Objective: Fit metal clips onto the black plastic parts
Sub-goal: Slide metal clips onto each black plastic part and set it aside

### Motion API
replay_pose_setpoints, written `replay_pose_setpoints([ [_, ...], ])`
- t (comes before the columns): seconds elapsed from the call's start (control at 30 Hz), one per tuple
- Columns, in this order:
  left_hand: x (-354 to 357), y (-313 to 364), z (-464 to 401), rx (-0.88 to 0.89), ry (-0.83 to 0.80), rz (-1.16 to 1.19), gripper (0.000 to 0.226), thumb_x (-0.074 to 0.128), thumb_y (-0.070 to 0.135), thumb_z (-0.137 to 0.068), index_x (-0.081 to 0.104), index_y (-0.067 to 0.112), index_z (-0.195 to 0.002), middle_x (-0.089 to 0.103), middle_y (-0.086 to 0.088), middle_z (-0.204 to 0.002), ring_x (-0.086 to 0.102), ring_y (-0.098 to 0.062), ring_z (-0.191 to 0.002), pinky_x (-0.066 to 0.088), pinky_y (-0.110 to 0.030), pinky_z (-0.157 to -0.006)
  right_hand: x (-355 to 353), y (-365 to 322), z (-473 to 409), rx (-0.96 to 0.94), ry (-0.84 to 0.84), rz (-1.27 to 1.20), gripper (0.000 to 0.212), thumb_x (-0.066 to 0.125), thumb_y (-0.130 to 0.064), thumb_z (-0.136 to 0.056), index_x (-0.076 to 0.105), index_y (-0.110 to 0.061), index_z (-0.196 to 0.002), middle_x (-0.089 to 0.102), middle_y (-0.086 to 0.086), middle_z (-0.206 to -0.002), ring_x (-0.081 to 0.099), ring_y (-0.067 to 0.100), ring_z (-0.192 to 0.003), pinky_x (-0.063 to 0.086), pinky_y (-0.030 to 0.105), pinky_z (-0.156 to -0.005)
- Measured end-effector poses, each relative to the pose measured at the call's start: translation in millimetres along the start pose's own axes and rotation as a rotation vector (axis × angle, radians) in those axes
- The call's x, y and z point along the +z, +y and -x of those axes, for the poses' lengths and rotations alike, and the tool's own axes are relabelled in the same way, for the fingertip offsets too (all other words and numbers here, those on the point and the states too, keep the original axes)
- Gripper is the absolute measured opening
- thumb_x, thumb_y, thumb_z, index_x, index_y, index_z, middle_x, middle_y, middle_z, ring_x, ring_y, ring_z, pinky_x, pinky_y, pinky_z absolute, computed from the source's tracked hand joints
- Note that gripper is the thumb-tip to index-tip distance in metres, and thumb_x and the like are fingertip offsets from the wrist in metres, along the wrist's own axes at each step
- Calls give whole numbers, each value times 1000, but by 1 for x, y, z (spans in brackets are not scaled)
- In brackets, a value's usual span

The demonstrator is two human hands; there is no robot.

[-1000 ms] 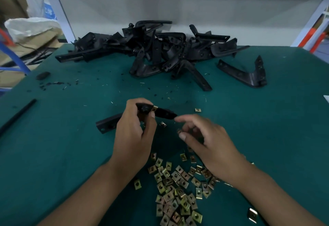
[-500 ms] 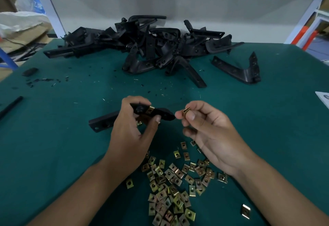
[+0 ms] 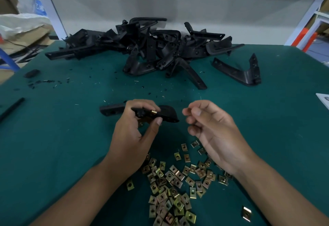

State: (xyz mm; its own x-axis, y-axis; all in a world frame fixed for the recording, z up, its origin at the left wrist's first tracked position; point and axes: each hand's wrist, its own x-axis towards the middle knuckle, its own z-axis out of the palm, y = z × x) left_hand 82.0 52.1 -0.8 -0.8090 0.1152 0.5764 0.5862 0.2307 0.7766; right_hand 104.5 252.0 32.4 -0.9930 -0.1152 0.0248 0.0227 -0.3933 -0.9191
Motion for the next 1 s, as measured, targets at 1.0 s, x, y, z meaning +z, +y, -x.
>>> replay_pose_setpoints([
  [1.0, 2, 6, 3, -9, -112, 58, 43, 71, 37, -88, 40, 57, -110, 68, 14, -94, 72, -13, -79, 56, -20, -74, -3, 13, 1, -401, 121, 597, 11, 74, -32, -87, 74, -33, -97, 77, -7, -97, 72, 20, -96, 57, 48, -87],
])
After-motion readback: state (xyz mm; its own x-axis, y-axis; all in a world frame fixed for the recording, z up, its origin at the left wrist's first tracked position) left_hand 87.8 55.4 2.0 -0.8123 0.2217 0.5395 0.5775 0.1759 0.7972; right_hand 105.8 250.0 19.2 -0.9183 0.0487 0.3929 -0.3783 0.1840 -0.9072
